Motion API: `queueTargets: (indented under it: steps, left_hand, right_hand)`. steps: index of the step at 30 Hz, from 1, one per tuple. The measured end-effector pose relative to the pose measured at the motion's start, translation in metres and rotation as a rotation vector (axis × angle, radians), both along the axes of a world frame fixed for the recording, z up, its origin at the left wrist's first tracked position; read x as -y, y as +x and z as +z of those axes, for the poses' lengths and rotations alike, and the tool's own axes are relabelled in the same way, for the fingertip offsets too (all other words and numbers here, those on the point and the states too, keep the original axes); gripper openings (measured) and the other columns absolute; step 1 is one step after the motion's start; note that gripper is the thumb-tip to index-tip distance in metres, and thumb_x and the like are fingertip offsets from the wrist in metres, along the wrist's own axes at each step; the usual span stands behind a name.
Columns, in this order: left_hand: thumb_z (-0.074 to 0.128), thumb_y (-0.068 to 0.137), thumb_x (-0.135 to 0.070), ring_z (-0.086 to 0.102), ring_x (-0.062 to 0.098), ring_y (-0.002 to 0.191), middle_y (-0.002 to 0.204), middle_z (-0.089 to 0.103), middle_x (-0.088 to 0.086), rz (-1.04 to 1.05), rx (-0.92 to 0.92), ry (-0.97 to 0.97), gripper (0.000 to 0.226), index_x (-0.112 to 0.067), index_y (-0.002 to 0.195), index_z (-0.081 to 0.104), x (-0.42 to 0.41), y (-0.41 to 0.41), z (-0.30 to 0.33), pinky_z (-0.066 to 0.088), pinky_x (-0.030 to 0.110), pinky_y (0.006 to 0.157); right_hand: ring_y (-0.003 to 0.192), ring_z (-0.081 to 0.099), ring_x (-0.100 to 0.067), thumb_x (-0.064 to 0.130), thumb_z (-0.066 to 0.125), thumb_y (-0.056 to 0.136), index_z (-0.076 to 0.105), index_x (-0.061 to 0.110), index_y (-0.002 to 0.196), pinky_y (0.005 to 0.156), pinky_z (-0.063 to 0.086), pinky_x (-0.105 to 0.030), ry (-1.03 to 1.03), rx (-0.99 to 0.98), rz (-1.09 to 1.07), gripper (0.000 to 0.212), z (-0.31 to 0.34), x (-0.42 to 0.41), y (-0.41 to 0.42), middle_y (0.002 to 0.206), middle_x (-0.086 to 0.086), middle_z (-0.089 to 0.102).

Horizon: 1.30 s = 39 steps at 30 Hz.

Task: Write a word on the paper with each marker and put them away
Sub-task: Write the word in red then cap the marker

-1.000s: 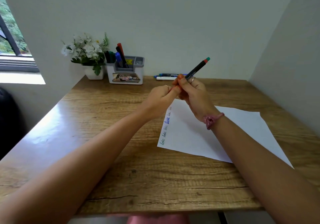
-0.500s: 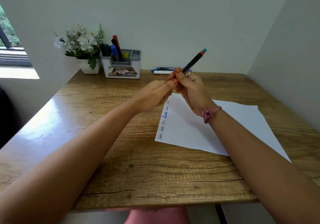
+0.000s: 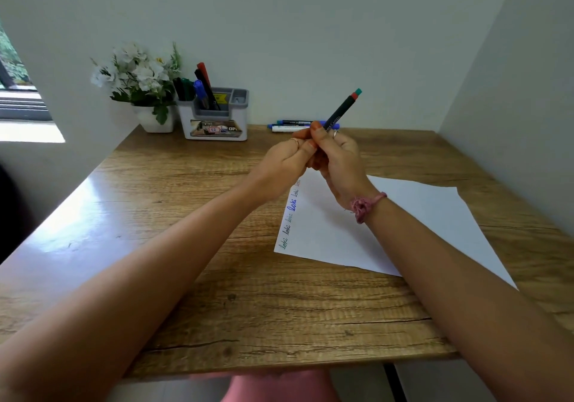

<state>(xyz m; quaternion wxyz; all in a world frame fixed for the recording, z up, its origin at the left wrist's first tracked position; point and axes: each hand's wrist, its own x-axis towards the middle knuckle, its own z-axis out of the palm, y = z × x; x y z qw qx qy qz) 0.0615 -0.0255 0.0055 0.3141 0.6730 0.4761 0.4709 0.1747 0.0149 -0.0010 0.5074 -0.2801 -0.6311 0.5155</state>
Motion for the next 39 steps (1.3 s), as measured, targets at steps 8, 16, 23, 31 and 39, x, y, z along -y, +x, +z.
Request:
queueTargets:
  steps: [8, 16, 23, 31, 39]
  left_hand:
    - [0.036, 0.081, -0.064, 0.020, 0.010, 0.046, 0.055, 0.026, -0.001, -0.098, -0.055, -0.264, 0.049, -0.019, 0.061, 0.031, -0.004, -0.017, -0.004, 0.019, 0.024, 0.045]
    - [0.068, 0.065, -0.063, 0.048, 0.002, 0.088, 0.098, 0.051, -0.018, 0.030, -0.697, -0.098, 0.062, -0.021, 0.105, 0.047, -0.018, -0.055, -0.025, 0.040, 0.028, 0.079]
    - [0.065, 0.062, -0.071, 0.045, 0.003, 0.089, 0.100, 0.048, -0.016, -0.020, -0.738, -0.189, 0.070, -0.023, 0.106, 0.038, -0.025, -0.058, -0.025, 0.036, 0.025, 0.073]
    - [0.058, 0.064, -0.067, 0.040, 0.000, 0.071, 0.079, 0.043, -0.015, -0.058, -0.826, -0.225, 0.055, -0.026, 0.097, 0.040, -0.025, -0.055, -0.017, 0.026, 0.016, 0.059]
    - [0.055, 0.060, -0.069, 0.039, 0.001, 0.066, 0.076, 0.043, -0.012, -0.068, -0.866, -0.251, 0.047, -0.032, 0.079, 0.033, -0.027, -0.054, -0.017, 0.026, 0.017, 0.055]
  right_hand:
    - [0.057, 0.036, -0.009, 0.030, 0.045, 0.097, 0.070, 0.015, 0.086, 0.060, 0.036, -0.025, 0.035, -0.069, 0.019, 0.031, 0.003, -0.009, 0.009, 0.058, 0.004, 0.046]
    - [0.060, 0.058, -0.009, 0.010, 0.053, 0.092, 0.069, 0.010, 0.094, 0.063, 0.054, -0.022, -0.165, 0.233, 0.085, 0.016, 0.008, -0.055, 0.038, 0.069, 0.001, 0.061]
    - [0.059, 0.066, -0.015, -0.010, 0.052, 0.087, 0.063, 0.012, 0.079, 0.058, 0.057, -0.025, -0.145, 0.294, 0.172, 0.026, -0.015, -0.069, 0.046, 0.072, -0.005, 0.069]
    - [0.047, 0.059, -0.010, -0.005, 0.054, 0.086, 0.056, 0.006, 0.075, 0.046, 0.049, -0.020, 0.044, 0.490, 0.186, 0.016, 0.002, -0.089, 0.027, 0.050, 0.003, 0.062]
    - [0.041, 0.049, -0.006, 0.011, 0.055, 0.073, 0.053, 0.015, 0.070, 0.039, 0.040, -0.018, 0.069, 0.463, 0.200, 0.005, -0.027, -0.097, 0.011, 0.051, 0.003, 0.054]
